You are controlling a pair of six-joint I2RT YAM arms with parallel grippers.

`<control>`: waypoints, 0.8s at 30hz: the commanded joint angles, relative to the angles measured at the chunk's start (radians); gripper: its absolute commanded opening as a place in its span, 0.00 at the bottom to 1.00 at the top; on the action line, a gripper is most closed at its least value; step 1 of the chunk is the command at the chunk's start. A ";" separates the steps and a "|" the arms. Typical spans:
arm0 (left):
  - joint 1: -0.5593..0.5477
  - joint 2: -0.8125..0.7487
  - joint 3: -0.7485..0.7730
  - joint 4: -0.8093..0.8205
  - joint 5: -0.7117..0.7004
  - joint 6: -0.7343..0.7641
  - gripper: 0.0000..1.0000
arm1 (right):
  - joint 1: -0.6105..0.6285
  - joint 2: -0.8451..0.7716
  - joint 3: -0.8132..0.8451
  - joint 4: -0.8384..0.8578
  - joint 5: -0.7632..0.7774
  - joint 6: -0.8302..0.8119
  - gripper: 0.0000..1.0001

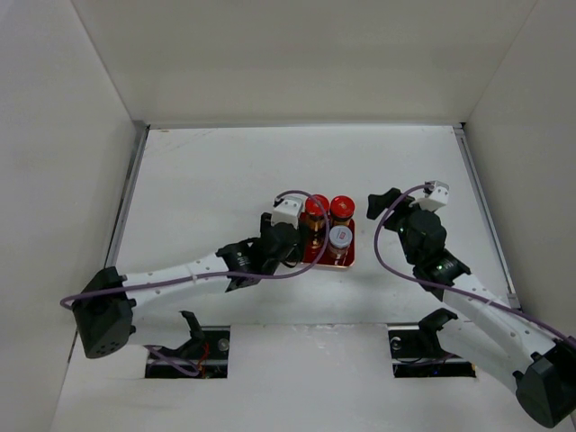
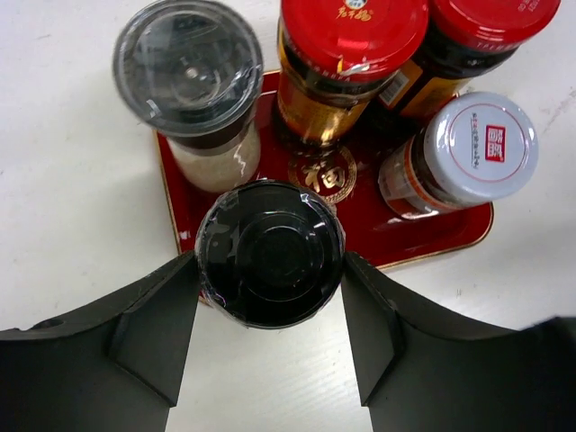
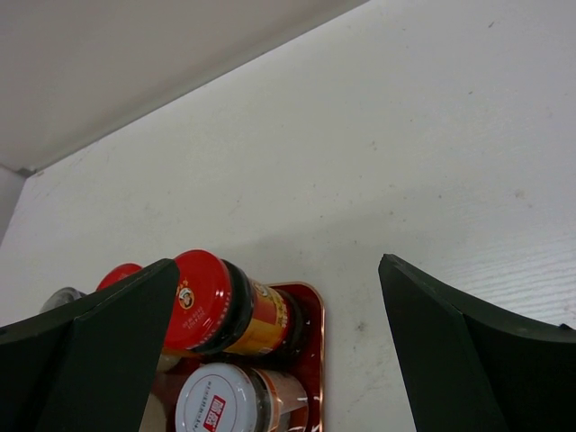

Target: Organize the condiment bottles

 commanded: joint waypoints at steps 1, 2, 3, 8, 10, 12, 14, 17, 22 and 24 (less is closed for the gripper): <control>0.000 0.029 0.069 0.220 -0.003 0.034 0.38 | -0.001 -0.002 -0.006 0.059 -0.008 -0.002 1.00; -0.001 0.044 0.069 0.238 -0.002 0.037 0.38 | -0.001 0.000 -0.006 0.059 -0.008 -0.002 1.00; -0.003 0.057 0.067 0.255 0.000 0.040 0.39 | -0.001 0.000 -0.006 0.059 -0.008 -0.002 1.00; 0.008 0.115 0.041 0.297 -0.006 0.051 0.43 | 0.000 0.000 -0.006 0.059 -0.007 -0.004 1.00; 0.013 0.132 0.029 0.302 -0.009 0.051 0.46 | 0.000 -0.003 -0.006 0.059 -0.007 -0.004 1.00; 0.016 0.141 0.017 0.306 -0.009 0.051 0.53 | 0.000 -0.003 -0.006 0.059 -0.005 -0.004 1.00; 0.017 0.141 0.006 0.306 -0.018 0.048 0.61 | 0.000 0.000 -0.006 0.059 -0.004 -0.002 1.00; 0.013 0.126 -0.002 0.305 -0.031 0.049 0.73 | 0.000 0.003 -0.001 0.051 0.001 -0.001 1.00; 0.008 0.082 0.004 0.292 -0.035 0.052 1.00 | 0.000 -0.023 0.002 0.025 0.004 0.004 1.00; -0.003 0.049 0.015 0.288 -0.037 0.063 1.00 | 0.000 -0.037 0.006 0.004 0.010 0.005 1.00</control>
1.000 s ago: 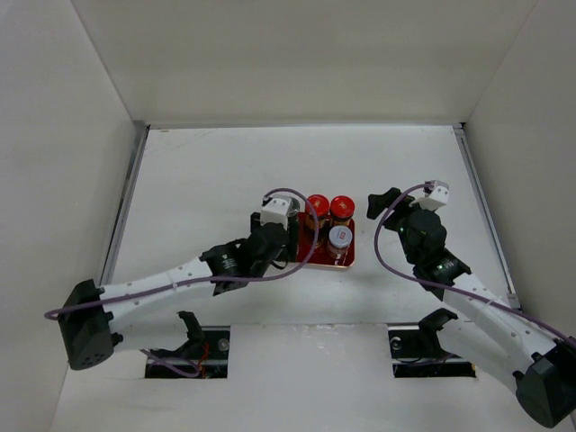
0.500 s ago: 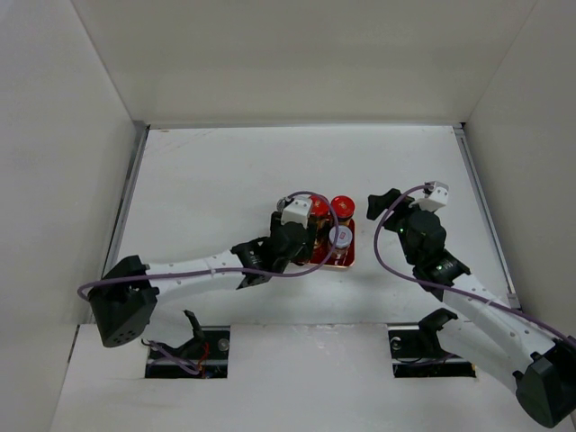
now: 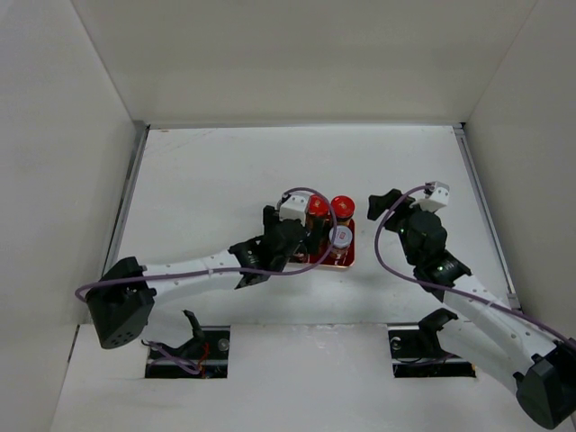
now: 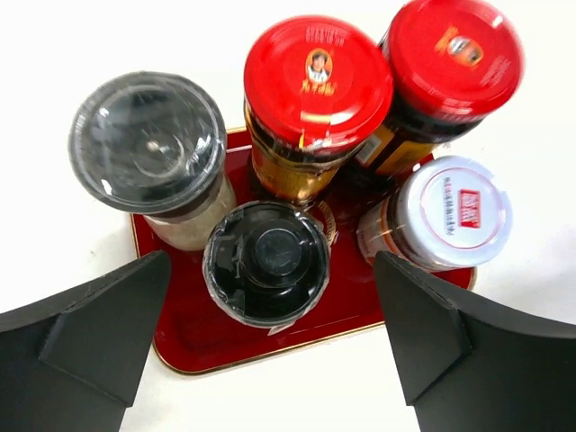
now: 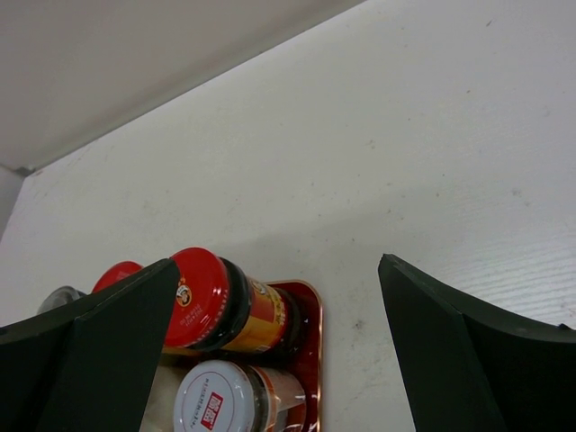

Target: Organize the condiment bottles

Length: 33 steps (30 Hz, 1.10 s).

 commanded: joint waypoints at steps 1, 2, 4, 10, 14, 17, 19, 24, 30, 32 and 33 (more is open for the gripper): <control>-0.020 -0.101 0.021 0.049 -0.024 0.021 1.00 | 0.000 -0.039 0.015 -0.005 0.015 0.007 0.95; -0.024 -0.124 0.022 0.055 -0.041 0.032 1.00 | 0.000 -0.046 0.015 -0.016 0.021 0.008 0.85; -0.034 -0.180 0.022 0.060 -0.093 0.049 1.00 | 0.000 -0.059 0.015 -0.041 0.032 0.016 0.54; 0.034 -0.400 -0.037 0.042 -0.228 0.038 1.00 | -0.004 -0.060 0.005 -0.159 0.036 0.080 0.18; 0.156 -0.543 -0.146 -0.013 -0.161 -0.127 1.00 | -0.006 -0.062 -0.022 -0.188 0.038 0.116 0.32; 0.337 -0.597 -0.231 -0.082 -0.061 -0.248 1.00 | -0.001 -0.063 -0.033 -0.196 0.032 0.119 0.60; 0.461 -0.600 -0.243 -0.151 0.042 -0.305 1.00 | 0.000 -0.056 -0.027 -0.209 0.035 0.116 0.80; 0.632 -0.573 -0.315 -0.210 0.247 -0.353 1.00 | 0.000 -0.056 -0.015 -0.248 0.019 0.117 0.95; 0.681 -0.585 -0.384 -0.178 0.277 -0.348 1.00 | 0.000 -0.037 0.021 -0.269 0.019 0.100 0.97; 0.678 -0.594 -0.386 -0.165 0.281 -0.345 1.00 | 0.000 -0.036 0.007 -0.254 0.015 0.107 0.98; 0.675 -0.595 -0.384 -0.164 0.283 -0.344 1.00 | 0.000 -0.036 -0.002 -0.237 0.015 0.107 0.98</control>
